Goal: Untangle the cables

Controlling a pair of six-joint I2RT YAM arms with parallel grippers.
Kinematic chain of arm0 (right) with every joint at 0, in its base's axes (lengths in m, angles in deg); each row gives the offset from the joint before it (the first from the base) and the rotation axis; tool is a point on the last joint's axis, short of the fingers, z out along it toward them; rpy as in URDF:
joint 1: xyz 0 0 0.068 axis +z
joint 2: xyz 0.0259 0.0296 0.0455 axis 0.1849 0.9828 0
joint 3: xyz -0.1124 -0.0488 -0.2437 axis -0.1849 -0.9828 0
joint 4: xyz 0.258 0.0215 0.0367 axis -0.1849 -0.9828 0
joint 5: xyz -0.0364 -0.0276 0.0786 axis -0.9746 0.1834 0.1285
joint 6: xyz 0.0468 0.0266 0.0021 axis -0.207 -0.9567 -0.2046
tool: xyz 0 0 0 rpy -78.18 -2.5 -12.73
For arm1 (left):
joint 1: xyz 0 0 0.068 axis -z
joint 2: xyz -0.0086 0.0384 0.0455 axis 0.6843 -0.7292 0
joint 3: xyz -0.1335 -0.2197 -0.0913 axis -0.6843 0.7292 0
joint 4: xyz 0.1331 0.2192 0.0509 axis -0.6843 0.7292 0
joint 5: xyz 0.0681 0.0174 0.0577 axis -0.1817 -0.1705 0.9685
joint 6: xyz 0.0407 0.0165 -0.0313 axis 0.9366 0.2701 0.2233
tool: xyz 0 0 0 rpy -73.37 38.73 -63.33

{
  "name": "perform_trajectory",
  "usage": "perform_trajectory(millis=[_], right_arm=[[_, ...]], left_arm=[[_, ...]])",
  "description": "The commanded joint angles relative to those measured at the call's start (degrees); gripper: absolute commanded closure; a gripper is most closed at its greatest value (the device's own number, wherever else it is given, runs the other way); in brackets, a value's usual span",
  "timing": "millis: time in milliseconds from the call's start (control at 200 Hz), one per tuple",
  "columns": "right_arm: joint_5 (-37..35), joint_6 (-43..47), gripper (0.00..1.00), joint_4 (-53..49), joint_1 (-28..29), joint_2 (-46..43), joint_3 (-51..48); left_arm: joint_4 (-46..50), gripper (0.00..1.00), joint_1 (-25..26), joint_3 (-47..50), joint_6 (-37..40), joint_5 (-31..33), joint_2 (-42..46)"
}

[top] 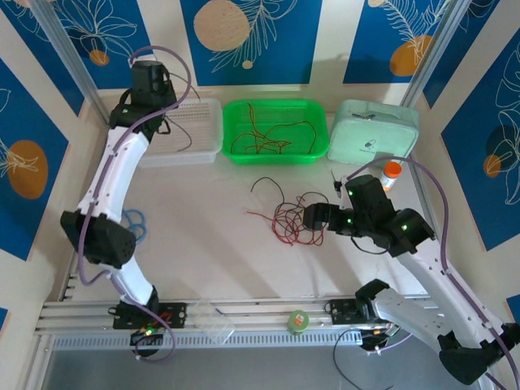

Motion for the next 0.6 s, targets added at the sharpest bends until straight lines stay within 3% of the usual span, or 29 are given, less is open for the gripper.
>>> perform_trajectory(millis=[0,205,590], right_arm=[[0.7,-2.15,0.05,-1.23,0.63,-0.82,-1.33],[-0.37,-2.26,0.05,-3.4,0.72,-1.63,-0.76],[0.13,-2.36,0.05,-4.08,0.81,-1.05,0.14]], left_arm=[[-13.18,1.0,-0.72,-0.74,6.82,5.52,-2.39],[-19.66,1.0,-1.29,-0.62,11.02,6.68,-11.94],[-10.37,1.0,-1.98,-0.88,-0.2,-0.29,-25.21]])
